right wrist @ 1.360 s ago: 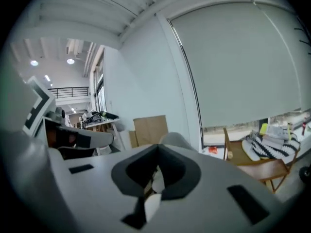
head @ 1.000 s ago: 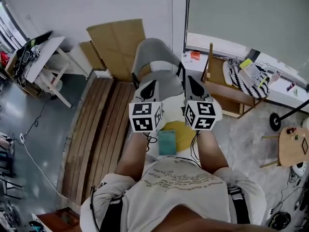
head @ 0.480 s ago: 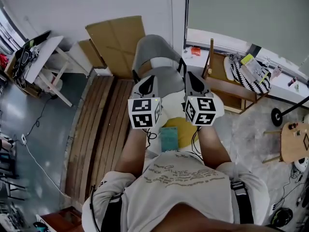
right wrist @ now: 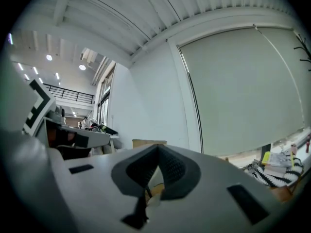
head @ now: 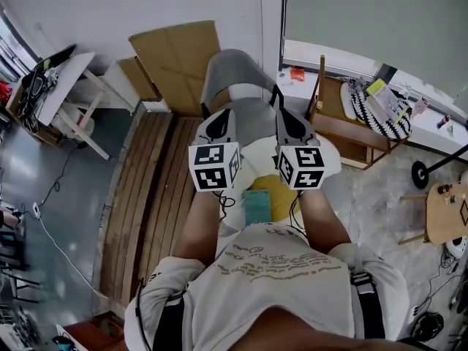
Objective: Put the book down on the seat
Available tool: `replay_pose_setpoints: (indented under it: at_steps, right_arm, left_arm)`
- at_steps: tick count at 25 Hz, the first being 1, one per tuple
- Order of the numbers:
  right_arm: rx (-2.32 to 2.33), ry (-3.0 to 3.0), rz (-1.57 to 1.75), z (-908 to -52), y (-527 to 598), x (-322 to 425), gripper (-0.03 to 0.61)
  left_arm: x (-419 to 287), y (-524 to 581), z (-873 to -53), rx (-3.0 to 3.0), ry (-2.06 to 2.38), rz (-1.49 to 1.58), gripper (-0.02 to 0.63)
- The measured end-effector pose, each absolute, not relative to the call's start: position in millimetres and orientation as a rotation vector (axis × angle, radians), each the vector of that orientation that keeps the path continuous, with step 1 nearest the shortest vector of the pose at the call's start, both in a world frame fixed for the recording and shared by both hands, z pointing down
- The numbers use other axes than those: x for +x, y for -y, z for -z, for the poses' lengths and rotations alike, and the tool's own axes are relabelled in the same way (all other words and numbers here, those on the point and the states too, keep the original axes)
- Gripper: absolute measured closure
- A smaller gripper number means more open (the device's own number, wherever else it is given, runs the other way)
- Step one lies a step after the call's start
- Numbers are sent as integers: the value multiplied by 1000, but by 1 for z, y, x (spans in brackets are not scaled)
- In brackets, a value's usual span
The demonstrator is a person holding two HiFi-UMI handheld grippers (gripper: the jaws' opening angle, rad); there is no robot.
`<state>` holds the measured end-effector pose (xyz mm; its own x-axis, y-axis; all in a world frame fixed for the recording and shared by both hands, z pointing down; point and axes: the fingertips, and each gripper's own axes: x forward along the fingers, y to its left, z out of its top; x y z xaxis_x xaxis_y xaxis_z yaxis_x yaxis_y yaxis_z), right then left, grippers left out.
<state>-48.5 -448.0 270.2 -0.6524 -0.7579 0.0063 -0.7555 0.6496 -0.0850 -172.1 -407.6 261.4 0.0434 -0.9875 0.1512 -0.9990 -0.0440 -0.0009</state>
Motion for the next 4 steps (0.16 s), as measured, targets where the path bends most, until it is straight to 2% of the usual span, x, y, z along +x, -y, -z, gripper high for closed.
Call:
replay_pose_setpoints:
  at_steps: [4]
  right_arm:
    - [-1297,-2833,139,-275,448,-48,552]
  left_arm:
    - [-173,406,-261,2186,2094,-152,593]
